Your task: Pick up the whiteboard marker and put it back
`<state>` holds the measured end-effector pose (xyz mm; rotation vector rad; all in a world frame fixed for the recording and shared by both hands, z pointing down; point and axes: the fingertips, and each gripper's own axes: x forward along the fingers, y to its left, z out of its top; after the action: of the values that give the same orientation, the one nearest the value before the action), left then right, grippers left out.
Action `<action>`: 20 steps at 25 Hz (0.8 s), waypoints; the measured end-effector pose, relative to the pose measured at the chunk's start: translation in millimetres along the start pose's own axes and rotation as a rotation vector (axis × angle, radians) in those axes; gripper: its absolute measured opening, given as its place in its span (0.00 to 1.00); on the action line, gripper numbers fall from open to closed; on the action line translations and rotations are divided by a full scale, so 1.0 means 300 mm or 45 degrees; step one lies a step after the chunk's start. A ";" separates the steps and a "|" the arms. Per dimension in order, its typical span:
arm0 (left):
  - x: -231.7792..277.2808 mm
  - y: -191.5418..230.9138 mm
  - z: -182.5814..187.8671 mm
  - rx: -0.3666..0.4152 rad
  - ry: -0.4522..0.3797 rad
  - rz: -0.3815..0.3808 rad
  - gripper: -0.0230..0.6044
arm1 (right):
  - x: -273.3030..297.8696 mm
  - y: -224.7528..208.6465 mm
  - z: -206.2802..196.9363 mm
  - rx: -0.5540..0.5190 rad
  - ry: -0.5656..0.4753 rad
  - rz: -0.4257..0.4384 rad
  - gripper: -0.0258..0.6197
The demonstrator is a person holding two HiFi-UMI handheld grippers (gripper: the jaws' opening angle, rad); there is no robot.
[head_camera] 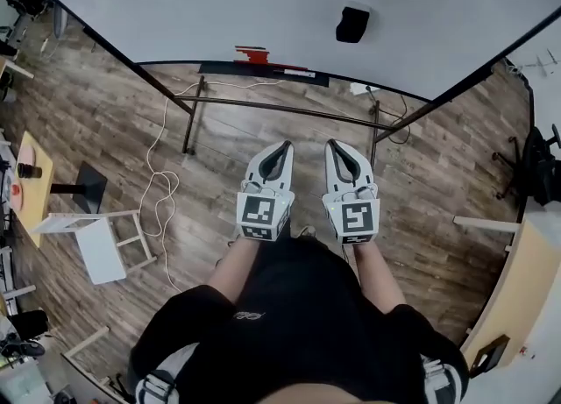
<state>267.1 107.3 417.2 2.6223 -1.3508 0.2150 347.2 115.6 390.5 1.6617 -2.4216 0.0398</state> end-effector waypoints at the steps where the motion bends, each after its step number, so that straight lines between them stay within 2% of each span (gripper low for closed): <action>1: 0.014 0.019 0.007 -0.002 -0.001 -0.009 0.05 | 0.027 -0.002 0.002 -0.017 0.014 0.000 0.04; 5: 0.053 0.129 0.016 -0.026 0.004 -0.027 0.05 | 0.155 0.006 -0.024 -0.040 0.103 0.002 0.04; 8: 0.075 0.245 -0.020 -0.080 0.034 -0.038 0.05 | 0.278 0.046 -0.056 -0.042 0.177 0.033 0.05; 13: 0.092 0.418 -0.091 -0.168 0.087 -0.009 0.05 | 0.432 0.113 -0.082 -0.150 0.281 0.066 0.05; 18: 0.136 0.508 -0.104 -0.204 0.094 0.017 0.05 | 0.543 0.097 -0.135 -0.273 0.408 0.058 0.05; 20: 0.160 0.526 -0.122 -0.220 0.107 0.029 0.05 | 0.585 0.076 -0.163 -0.278 0.441 0.084 0.05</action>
<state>164.3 -12.1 478.2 2.4298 -1.3097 0.1994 272.9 -30.9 472.4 1.3544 -2.1353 0.0646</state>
